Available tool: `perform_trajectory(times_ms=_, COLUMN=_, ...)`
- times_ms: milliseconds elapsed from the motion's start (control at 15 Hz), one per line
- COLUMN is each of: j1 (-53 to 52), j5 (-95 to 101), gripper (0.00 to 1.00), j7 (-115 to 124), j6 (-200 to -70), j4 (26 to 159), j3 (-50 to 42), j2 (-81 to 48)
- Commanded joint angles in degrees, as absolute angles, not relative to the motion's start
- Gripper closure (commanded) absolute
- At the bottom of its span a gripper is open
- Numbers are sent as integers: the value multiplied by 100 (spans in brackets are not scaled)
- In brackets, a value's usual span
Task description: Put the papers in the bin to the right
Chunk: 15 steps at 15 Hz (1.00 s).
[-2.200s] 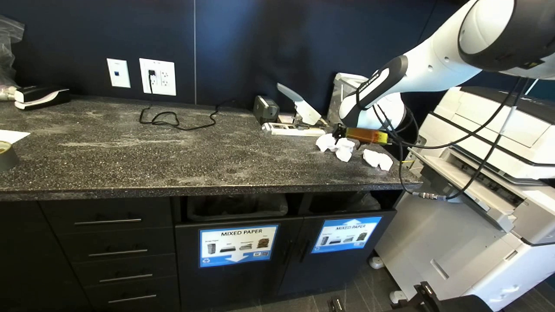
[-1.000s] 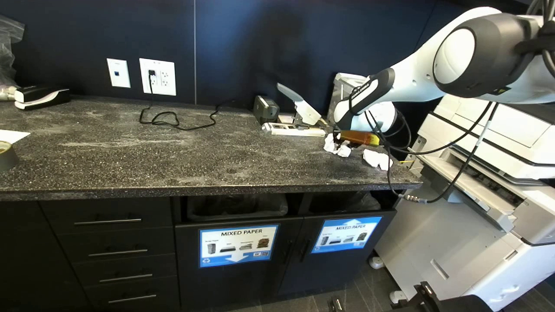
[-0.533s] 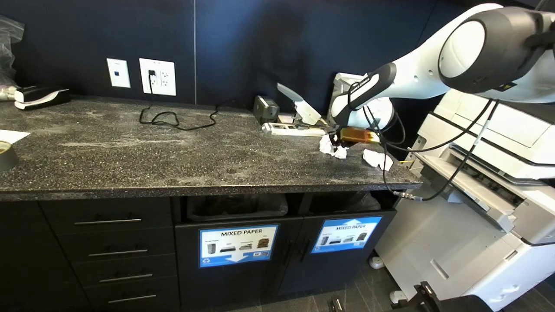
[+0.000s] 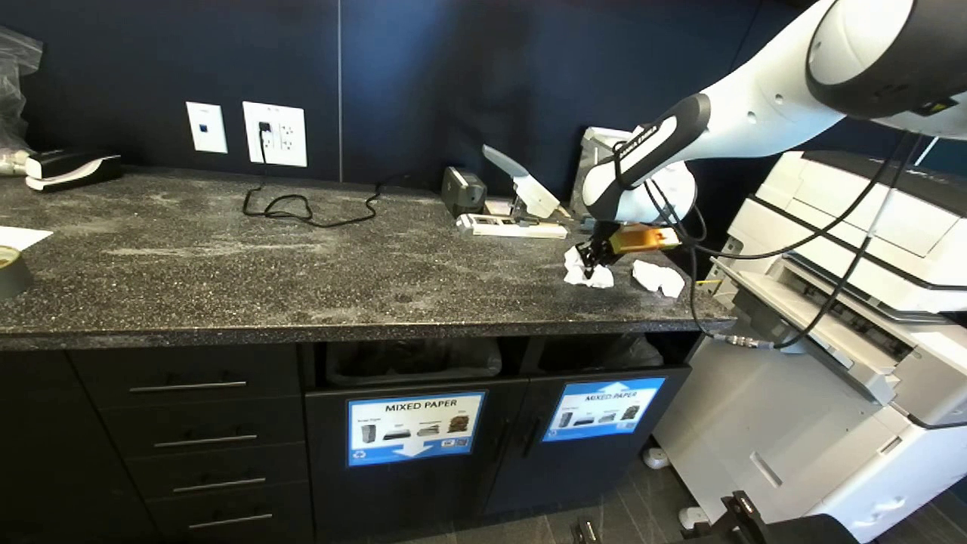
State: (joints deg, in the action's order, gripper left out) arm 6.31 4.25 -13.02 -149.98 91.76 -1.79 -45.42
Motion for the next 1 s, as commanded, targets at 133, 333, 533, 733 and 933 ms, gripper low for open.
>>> perform_trajectory(times_ms=133, j1=665, j5=821, gripper=88, j7=-1651, j6=-15319, j4=11142, j3=-165, j2=-3333)
perform_trajectory(times_ms=333, j1=671, j5=851, gripper=88, j7=-1657, j6=-15641, j4=12039, j3=-124, j2=-2836)
perform_trajectory(times_ms=533, j1=698, j5=795, gripper=88, j7=-1718, j6=-15917, j4=12803, j3=-35, j2=-2464)
perform_trajectory(times_ms=733, j1=733, j5=677, gripper=88, j7=-1775, j6=-16125, j4=13352, j3=102, j2=-2264)
perform_trajectory(times_ms=933, j1=772, j5=576, gripper=88, j7=-1794, j6=-16357, j4=13748, j3=247, j2=-2343)
